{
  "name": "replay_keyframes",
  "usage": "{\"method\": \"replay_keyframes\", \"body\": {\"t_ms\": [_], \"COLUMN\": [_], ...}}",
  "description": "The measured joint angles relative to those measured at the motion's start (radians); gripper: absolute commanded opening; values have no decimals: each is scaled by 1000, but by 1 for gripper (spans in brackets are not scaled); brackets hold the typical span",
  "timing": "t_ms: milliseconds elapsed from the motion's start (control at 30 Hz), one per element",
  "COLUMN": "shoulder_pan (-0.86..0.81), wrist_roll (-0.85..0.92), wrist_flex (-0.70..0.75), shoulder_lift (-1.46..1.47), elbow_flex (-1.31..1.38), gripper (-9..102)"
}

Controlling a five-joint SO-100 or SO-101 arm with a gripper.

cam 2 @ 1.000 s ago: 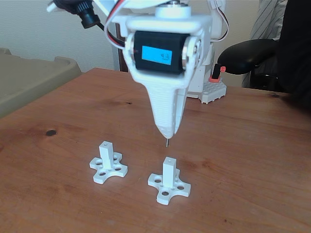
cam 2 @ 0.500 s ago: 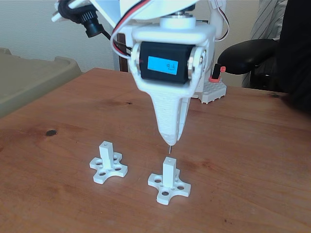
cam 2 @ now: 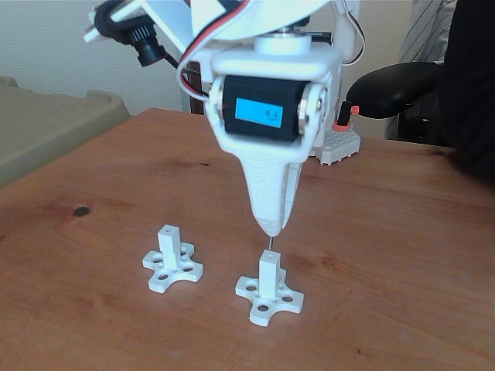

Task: Grab the screw and set it in the hole.

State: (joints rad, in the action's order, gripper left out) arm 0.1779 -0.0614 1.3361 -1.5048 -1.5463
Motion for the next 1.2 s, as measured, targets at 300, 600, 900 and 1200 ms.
{"method": "replay_keyframes", "body": {"t_ms": [300, 600, 900, 1200], "shoulder_pan": [0, 0, 0, 0], "wrist_roll": [0, 0, 0, 0], "wrist_flex": [0, 0, 0, 0], "shoulder_lift": [0, 0, 0, 28], "elbow_flex": [0, 0, 0, 0], "gripper": [-4, -4, -4, -4]}}
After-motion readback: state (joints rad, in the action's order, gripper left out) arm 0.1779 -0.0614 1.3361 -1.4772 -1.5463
